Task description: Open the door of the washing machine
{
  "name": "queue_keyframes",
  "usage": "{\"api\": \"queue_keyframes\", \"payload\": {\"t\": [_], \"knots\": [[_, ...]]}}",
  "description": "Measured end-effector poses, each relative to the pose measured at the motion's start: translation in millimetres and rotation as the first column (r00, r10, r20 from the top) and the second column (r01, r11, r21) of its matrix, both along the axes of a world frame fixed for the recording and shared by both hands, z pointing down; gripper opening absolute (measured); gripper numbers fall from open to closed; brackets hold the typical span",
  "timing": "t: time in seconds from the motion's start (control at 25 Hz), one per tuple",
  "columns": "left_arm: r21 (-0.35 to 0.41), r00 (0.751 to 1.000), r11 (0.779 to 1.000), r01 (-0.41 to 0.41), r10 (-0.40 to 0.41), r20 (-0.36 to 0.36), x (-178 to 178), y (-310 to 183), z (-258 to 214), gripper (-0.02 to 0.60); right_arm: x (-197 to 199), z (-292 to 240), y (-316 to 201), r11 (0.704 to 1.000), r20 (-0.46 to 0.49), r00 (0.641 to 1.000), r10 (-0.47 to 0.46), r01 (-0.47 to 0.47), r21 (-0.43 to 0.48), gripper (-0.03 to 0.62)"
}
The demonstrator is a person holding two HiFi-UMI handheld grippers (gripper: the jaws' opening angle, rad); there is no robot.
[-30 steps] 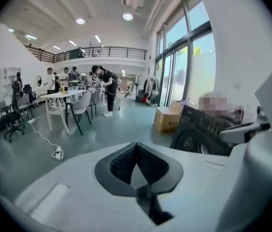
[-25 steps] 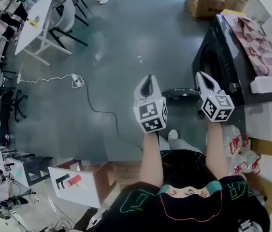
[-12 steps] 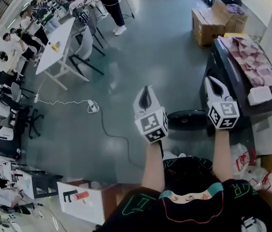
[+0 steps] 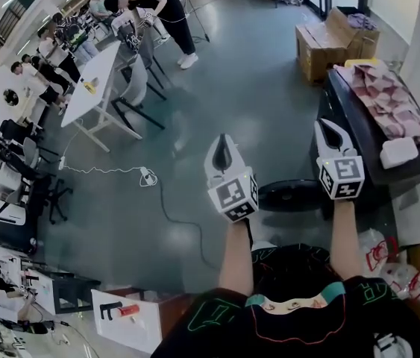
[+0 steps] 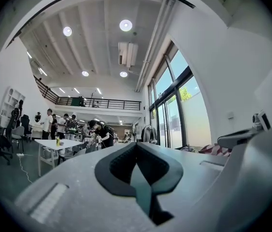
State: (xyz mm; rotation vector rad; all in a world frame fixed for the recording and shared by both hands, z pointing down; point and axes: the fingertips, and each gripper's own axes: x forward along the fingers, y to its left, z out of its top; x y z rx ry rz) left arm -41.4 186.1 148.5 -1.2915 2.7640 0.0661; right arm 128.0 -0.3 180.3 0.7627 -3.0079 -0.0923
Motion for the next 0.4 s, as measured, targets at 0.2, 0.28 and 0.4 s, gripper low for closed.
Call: {"api": "queue_keyframes", "payload": {"t": [0.2, 0.28, 0.4], "knots": [[-0.005, 1.0, 1.0, -0.009, 0.009, -0.001, 0.7, -18.3, 4.6, 0.011, 3.2, 0.6, -13.0, 1.0, 0.005, 1.0, -0.004, 0.004, 0.002, 0.003], [-0.005, 1.0, 1.0, -0.012, 0.012, -0.004, -0.2, -25.7, 6.6, 0.011, 5.1, 2.9, -19.5, 1.0, 0.001, 1.0, -0.004, 0.004, 0.0, 0.003], [-0.015, 1.0, 1.0, -0.025, 0.025, -0.004, -1.0, -36.9, 10.1, 0.011, 5.8, 6.1, -29.0, 1.0, -0.003, 1.0, -0.005, 0.004, -0.003, 0.003]]}}
